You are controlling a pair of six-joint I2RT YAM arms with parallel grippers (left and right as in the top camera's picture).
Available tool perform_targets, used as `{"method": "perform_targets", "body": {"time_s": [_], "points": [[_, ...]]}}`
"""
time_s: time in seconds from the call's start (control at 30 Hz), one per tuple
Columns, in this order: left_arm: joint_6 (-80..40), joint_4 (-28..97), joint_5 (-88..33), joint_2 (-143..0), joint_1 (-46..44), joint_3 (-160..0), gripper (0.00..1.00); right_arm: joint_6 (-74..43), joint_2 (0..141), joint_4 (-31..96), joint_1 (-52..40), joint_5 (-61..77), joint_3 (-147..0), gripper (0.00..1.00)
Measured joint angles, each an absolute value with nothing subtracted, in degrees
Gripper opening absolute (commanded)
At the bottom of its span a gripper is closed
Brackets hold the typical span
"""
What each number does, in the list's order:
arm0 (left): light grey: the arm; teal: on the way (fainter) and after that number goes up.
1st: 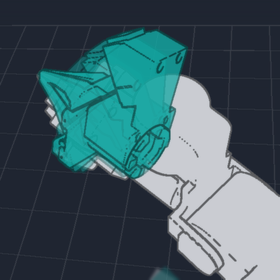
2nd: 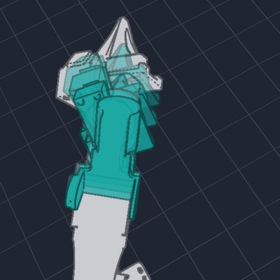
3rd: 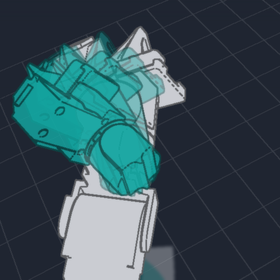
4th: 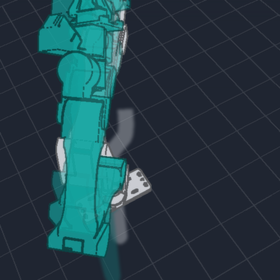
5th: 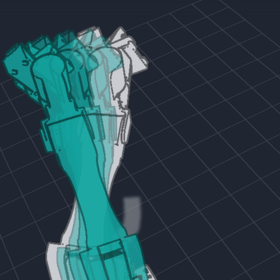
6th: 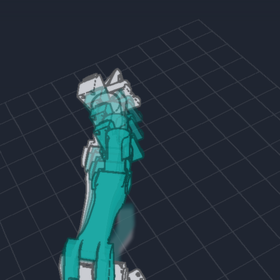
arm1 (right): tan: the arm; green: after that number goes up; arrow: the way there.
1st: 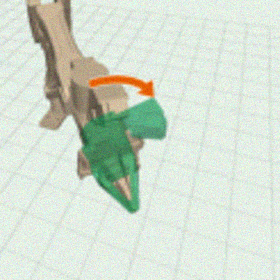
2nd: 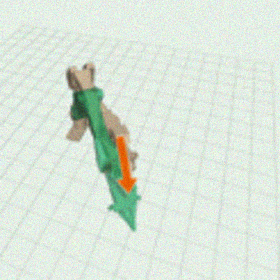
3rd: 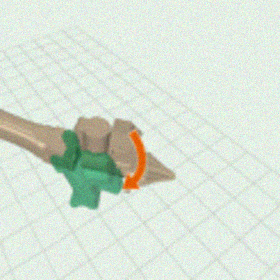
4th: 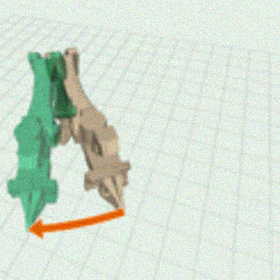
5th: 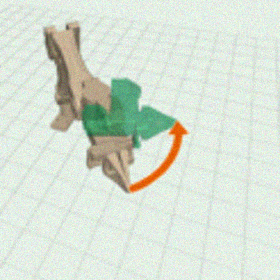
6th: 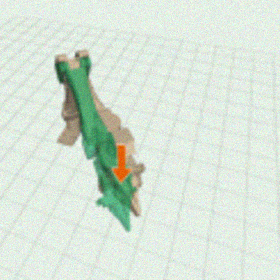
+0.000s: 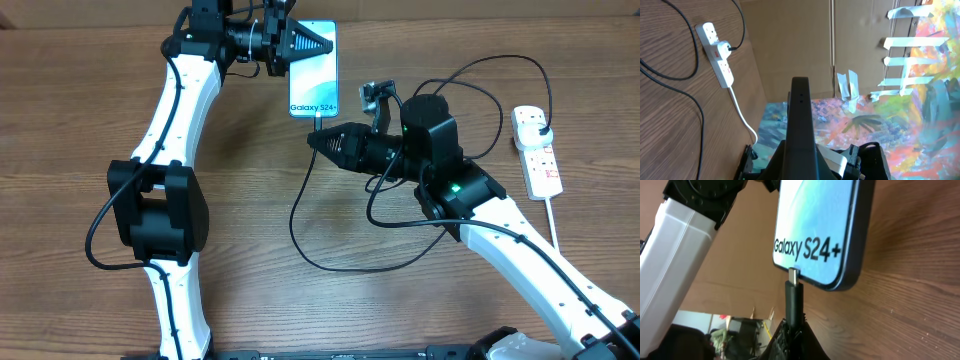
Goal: Plug charger to phone and switch on socket
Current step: 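Push the USB-C plug upward into the phone's bottom port with right gripper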
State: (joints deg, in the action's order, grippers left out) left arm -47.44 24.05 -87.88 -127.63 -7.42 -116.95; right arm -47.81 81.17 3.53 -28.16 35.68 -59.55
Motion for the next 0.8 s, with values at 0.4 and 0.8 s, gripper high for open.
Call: {"method": "perform_targets", "body": {"time_s": [0.4, 0.8], "points": [[-48.1, 24.14, -87.66, -127.63, -7.42, -116.95, 0.04, -47.81, 81.17, 3.55, -28.14, 38.79, -59.55, 0.04], [-49.45, 24.14, -87.57, -127.63, -7.42, -116.95, 0.04, -47.33, 81.17, 3.55, -28.14, 38.81, -59.55, 0.04]]}}
